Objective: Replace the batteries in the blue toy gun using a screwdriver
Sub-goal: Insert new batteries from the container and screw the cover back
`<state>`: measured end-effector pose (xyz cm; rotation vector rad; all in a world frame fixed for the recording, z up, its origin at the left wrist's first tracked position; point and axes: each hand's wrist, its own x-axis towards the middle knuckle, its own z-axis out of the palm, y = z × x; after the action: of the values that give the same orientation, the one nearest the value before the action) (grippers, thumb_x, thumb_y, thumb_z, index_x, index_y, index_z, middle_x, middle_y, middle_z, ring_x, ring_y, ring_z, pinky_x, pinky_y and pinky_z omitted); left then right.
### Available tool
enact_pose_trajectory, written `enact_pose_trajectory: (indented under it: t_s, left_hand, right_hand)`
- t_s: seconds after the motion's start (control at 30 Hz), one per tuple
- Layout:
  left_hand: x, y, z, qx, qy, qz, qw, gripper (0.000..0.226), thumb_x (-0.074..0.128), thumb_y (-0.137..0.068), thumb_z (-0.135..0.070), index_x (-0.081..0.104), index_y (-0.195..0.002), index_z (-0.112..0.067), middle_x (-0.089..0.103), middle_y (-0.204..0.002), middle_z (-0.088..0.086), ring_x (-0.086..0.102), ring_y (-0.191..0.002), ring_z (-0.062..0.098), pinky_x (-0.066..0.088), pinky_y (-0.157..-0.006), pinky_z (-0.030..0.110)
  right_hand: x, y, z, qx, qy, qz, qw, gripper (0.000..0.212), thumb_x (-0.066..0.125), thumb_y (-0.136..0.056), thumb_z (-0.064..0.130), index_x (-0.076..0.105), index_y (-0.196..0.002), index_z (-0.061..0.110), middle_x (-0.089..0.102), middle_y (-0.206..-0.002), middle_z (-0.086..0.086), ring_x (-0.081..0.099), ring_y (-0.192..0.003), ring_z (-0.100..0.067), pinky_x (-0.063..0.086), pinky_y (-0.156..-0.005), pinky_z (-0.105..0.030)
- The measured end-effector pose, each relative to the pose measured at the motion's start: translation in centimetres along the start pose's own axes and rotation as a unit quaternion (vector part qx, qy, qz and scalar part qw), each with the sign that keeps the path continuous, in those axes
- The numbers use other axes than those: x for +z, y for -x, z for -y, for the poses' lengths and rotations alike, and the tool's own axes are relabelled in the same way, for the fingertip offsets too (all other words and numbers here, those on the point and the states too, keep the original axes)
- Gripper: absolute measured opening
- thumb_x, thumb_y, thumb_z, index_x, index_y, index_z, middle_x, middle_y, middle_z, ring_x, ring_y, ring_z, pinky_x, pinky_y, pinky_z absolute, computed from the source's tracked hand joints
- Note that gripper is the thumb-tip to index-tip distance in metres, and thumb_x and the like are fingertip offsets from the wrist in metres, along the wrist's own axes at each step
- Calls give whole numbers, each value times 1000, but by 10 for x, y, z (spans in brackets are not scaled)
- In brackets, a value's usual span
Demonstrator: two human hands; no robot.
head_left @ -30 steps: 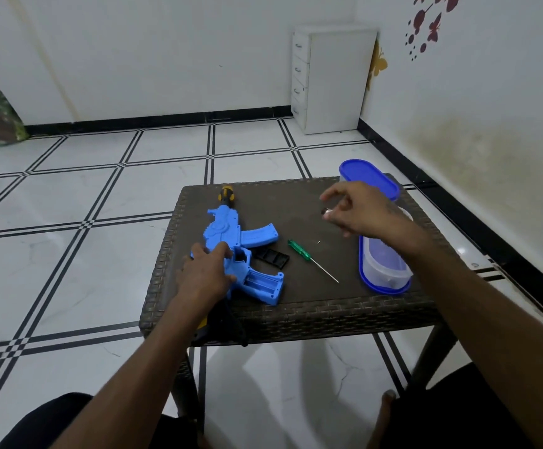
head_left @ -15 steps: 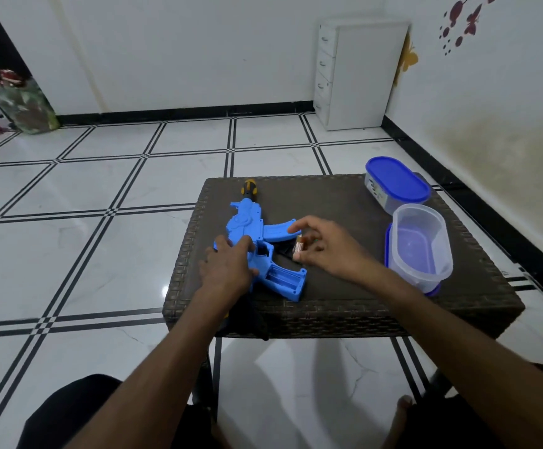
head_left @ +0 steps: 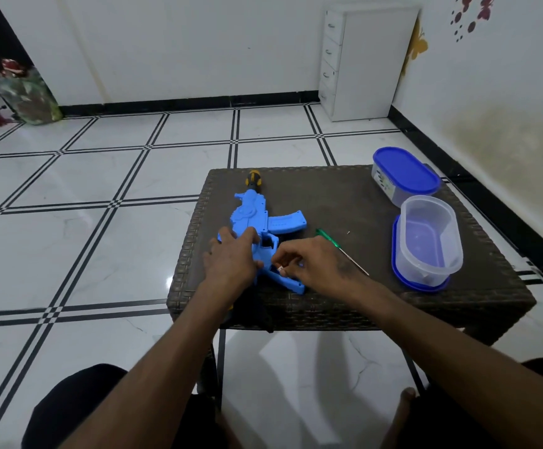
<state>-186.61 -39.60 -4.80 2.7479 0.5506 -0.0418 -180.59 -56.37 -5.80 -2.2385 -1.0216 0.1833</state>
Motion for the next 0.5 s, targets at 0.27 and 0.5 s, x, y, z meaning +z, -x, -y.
enact_pose_trajectory:
  t_s: [0.27,0.5]
  left_hand:
    - [-1,0,3,3,8,-1,1000,43,68,-86,-37,48,-123,-32,38,-134,9,44,-122,32,40,-103,48]
    - [-2,0,1,1,3,6,1000,45,70,-85,-37,47,-124,-31,38,-134,9,44,-121,31,41,-101,47]
  right_hand:
    - [2,-2,0,-119,168,72,976,27,57,-93,13,74,-113,20,69,-105,-4,60,-97,-24,51,-83,-41]
    - [1,-2,-6,-136,203,95,965,36,56,-87,1,74,-114,16,68,-115,-2,56,-101,-24,51,-84,-37]
